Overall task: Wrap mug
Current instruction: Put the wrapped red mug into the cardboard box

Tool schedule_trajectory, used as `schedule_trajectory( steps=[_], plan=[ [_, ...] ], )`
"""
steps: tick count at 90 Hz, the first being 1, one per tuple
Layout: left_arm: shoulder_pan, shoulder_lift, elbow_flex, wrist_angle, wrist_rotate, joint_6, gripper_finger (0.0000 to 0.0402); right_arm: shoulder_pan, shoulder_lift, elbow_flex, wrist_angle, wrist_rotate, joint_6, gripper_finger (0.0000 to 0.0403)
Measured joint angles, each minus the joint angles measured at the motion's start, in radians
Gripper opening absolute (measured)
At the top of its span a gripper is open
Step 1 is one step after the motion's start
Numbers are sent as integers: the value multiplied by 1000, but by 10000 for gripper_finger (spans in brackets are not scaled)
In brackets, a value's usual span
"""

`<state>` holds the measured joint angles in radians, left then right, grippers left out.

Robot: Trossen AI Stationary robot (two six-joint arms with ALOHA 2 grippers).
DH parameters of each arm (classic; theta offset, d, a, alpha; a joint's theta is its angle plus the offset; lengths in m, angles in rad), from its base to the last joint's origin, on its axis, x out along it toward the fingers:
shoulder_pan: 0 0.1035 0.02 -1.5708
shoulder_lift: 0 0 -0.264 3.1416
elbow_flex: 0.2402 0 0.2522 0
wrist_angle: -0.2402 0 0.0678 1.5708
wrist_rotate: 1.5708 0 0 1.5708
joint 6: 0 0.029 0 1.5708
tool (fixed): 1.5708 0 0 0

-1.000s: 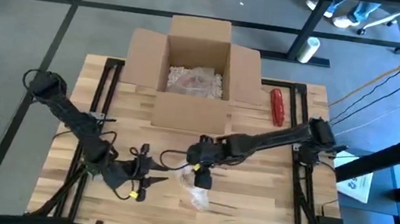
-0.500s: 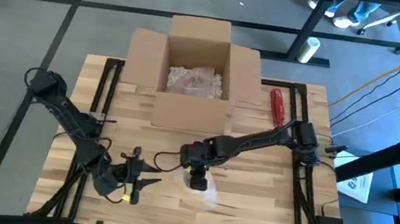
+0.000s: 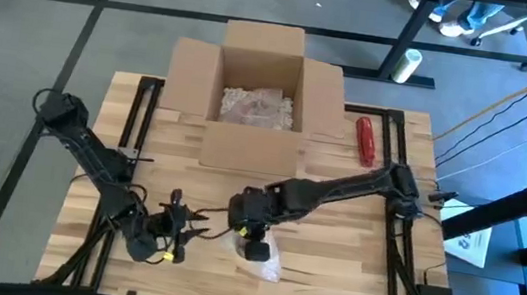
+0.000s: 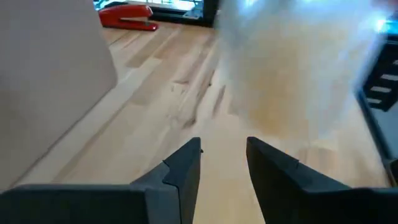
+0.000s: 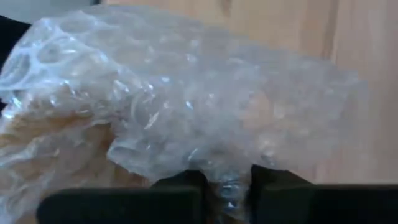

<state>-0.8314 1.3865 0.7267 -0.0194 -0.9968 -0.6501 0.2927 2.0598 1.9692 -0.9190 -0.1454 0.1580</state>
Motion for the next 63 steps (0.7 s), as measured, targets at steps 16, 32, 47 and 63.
schedule_trajectory(
  steps=[16,32,47,63],
  plan=[
    [11,0,-70,120,43,64,113,16,0,228,-112,4,-12,21],
    [53,0,-277,653,226,268,113,13,-18,384,-182,5,-16,21],
    [106,0,-488,1172,346,422,113,-16,-90,378,-203,45,-15,21],
    [192,-6,-652,1424,378,429,113,-80,-146,387,-164,83,-40,21]
  ],
)
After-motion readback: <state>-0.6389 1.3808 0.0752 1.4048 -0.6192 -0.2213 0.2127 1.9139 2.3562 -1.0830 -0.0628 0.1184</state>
